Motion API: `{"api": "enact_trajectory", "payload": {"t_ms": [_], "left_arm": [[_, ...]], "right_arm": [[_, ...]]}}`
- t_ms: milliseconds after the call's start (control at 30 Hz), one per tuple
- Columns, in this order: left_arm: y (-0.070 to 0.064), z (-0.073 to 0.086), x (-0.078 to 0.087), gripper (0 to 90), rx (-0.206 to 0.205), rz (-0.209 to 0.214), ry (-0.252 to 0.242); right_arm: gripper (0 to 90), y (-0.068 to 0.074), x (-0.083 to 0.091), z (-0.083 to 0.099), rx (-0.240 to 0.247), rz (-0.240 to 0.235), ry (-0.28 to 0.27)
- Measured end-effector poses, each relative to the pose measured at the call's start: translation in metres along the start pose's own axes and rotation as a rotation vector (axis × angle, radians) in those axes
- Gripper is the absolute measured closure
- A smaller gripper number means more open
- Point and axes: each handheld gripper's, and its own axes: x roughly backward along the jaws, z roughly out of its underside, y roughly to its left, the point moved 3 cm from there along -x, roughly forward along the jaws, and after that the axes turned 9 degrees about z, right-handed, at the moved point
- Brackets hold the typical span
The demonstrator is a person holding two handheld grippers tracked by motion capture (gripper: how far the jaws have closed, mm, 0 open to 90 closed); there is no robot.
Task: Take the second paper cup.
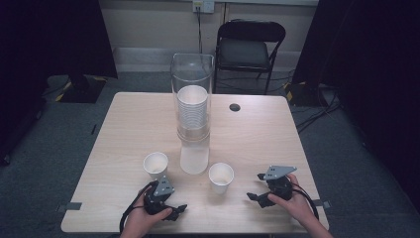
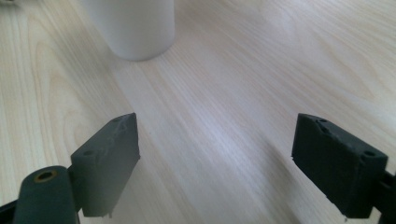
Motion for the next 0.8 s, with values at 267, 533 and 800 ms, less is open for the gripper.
{"api": "enact_trajectory", "payload": {"t_ms": [267,533,800], "left_arm": [[0.003,0.009,0.009,19.5,0.010,0.007,-0.008],[0.012,0.020,0.023,19.2,0.014,-0.008,-0.014],[0.017,0.028,0.031,19.0,0.015,-0.009,-0.016]], "right_arm": [[14.7,-0.011,0.009,0.021,-0.045,0.016,0.016],[14.9,-0.025,0.027,0.039,-0.087,0.046,0.017],[14.7,-0.037,0.036,0.054,-0.099,0.084,0.018]]}}
